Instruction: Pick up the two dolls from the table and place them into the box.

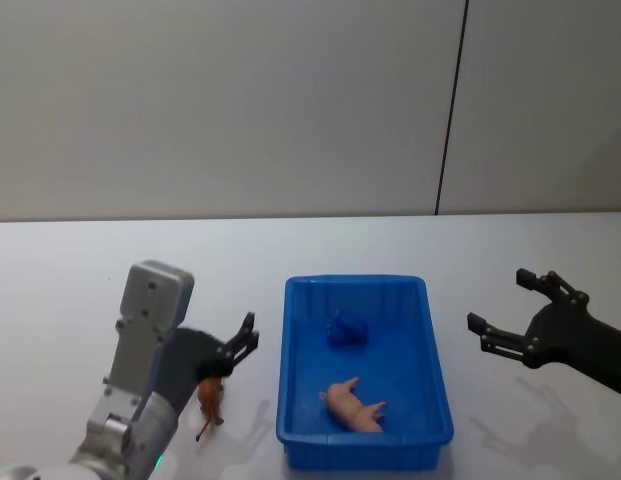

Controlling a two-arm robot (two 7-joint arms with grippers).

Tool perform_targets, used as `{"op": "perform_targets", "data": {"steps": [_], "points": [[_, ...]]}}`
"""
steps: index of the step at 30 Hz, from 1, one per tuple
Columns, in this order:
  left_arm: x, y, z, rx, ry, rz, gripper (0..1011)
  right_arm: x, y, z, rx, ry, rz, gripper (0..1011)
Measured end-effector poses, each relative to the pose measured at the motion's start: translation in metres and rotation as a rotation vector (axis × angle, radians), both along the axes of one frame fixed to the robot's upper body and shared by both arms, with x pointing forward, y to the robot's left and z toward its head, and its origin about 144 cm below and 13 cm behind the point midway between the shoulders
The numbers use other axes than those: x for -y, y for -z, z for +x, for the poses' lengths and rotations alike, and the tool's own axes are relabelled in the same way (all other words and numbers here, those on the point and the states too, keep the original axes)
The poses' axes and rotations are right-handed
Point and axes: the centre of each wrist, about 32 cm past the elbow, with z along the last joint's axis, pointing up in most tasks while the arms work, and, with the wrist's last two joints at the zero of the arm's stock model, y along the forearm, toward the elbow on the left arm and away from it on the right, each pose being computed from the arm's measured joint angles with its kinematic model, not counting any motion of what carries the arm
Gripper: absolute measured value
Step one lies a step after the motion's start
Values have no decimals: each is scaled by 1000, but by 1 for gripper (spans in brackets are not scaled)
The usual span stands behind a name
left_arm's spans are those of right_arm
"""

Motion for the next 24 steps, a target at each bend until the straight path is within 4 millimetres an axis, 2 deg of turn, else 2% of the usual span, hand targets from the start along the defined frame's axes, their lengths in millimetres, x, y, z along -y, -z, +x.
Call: {"op": "perform_targets", "data": {"steps": [10,24], "points": [[-6,16,-6,-84,-25,-26,1001,1,0,0,1,0,0,1001],[-13,40,5,-182,-7,-34,1001,1,0,-1,1,1,0,1001]]}}
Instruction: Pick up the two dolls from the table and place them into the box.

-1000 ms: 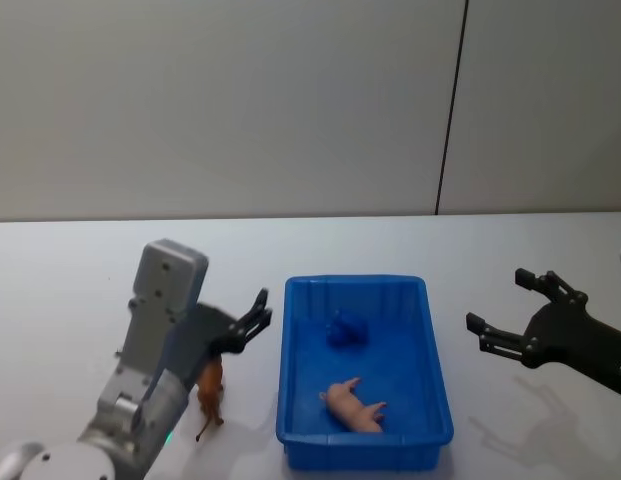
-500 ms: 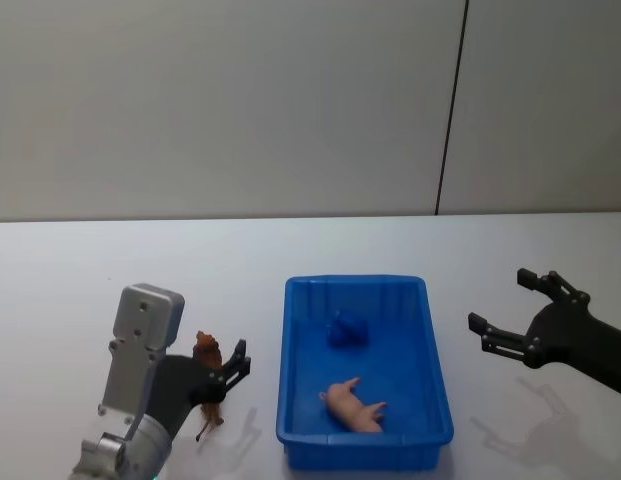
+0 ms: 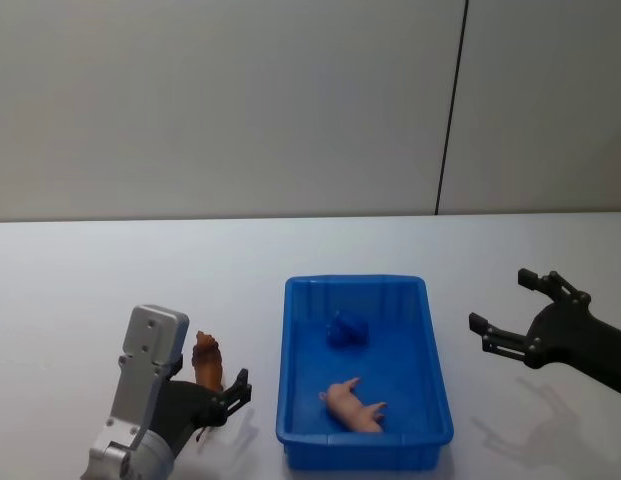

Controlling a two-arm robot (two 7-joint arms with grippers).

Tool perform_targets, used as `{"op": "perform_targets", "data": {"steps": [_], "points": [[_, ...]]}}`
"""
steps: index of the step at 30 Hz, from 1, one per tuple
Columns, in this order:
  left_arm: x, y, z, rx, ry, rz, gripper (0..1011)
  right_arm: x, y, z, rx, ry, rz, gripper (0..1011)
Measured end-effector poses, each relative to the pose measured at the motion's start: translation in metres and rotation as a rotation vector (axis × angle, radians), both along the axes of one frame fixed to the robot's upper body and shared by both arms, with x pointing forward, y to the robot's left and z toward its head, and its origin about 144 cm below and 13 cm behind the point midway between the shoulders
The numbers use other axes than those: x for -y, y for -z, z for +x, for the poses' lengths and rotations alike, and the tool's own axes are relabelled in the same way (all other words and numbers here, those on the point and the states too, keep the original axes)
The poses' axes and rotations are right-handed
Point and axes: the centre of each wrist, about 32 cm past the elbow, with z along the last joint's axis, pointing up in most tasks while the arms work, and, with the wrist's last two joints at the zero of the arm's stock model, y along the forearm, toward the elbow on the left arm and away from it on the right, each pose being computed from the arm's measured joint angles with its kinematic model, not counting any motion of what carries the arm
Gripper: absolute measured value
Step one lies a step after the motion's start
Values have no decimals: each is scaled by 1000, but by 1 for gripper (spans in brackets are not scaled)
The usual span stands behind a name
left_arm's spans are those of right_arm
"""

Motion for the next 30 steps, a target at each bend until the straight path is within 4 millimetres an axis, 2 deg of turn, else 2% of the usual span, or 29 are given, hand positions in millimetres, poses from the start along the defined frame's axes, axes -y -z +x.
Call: {"op": "perform_targets", "data": {"steps": [10,13,16,17,20,21,22,25,28,30], "points": [[-4,13,6,-38,1,5,994,0,0,0,0,0,0,1001],[-5,17,8,-48,0,6,903,0,0,0,0,0,0,1001],[-5,19,9,-53,-1,7,857,0,0,0,0,0,0,1001],[-5,20,9,-57,-3,8,798,0,0,0,0,0,0,1001],[-6,22,10,-63,-4,11,727,0,0,0,0,0,0,1001],[-6,22,10,-66,-5,13,674,0,0,0,0,0,0,1001],[-6,22,10,-66,-5,13,674,0,0,0,0,0,0,1001],[-6,23,11,-70,-6,16,587,0,0,0,0,0,0,1001],[-7,24,11,-72,-6,21,442,0,0,0,0,0,0,1001],[-7,24,11,-71,-6,23,404,0,0,0,0,0,0,1001]]}}
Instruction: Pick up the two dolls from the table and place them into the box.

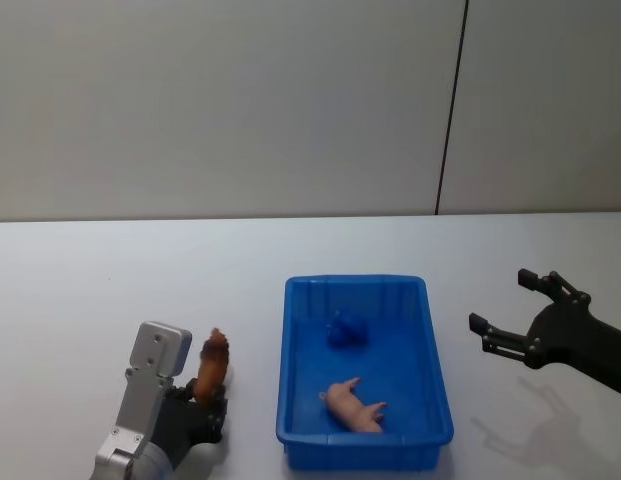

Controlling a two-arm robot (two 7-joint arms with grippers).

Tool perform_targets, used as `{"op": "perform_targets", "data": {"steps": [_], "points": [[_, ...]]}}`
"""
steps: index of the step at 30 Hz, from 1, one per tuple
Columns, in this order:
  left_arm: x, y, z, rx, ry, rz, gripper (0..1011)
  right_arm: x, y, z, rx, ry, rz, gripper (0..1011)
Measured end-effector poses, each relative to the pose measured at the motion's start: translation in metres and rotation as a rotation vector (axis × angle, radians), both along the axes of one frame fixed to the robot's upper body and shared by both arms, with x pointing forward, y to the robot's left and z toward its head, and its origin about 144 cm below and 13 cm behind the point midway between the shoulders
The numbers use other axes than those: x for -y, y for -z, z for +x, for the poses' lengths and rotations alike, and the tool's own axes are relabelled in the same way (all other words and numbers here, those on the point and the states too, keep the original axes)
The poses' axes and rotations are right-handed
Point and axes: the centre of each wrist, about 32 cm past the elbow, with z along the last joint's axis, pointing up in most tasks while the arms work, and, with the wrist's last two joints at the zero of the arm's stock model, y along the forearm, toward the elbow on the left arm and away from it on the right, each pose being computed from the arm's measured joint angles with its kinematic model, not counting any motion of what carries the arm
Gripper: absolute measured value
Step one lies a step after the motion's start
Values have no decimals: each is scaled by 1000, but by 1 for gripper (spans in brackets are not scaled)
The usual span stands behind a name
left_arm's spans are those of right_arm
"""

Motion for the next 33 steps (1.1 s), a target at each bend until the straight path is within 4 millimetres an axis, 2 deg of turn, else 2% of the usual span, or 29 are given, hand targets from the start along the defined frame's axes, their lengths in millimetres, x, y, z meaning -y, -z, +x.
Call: {"op": "perform_targets", "data": {"steps": [2,4,20,29,33], "points": [[0,0,0,3,2,5,329,0,0,0,0,0,0,1001],[0,-1,0,6,5,9,307,0,0,0,0,0,0,1001],[2,-34,12,159,106,56,305,0,0,0,0,0,0,1001],[12,-57,27,270,224,41,305,0,0,0,0,0,0,1001],[17,-61,33,289,262,32,304,0,0,0,0,0,0,1001]]}}
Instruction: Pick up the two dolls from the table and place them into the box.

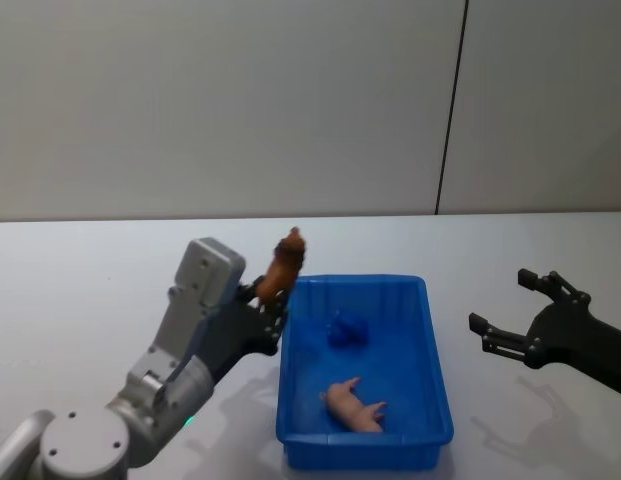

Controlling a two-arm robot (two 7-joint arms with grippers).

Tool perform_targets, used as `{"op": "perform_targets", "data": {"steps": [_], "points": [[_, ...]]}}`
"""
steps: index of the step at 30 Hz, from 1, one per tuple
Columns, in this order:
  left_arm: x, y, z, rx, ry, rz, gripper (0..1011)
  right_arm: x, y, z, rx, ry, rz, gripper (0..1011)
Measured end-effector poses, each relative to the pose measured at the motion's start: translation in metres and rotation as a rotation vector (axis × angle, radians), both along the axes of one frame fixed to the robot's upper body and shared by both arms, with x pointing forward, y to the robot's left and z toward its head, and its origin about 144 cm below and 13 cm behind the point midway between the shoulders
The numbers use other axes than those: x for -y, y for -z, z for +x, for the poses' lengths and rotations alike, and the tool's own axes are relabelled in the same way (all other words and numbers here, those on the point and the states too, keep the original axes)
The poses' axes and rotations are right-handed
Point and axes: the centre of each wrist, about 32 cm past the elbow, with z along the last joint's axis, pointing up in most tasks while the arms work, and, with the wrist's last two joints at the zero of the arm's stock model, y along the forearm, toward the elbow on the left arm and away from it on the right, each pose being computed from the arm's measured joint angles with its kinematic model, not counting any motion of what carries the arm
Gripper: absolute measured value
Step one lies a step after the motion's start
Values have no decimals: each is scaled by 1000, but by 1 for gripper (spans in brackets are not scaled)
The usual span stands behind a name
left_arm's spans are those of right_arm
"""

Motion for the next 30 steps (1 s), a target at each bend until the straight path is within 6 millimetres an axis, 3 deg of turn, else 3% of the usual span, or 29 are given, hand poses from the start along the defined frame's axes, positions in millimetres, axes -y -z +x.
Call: {"op": "perform_targets", "data": {"steps": [12,30], "points": [[23,-1,15,-3,126,-25,307,0,0,0,0,0,0,1001],[36,6,21,-4,183,-48,863,0,0,0,0,0,0,1001]]}}
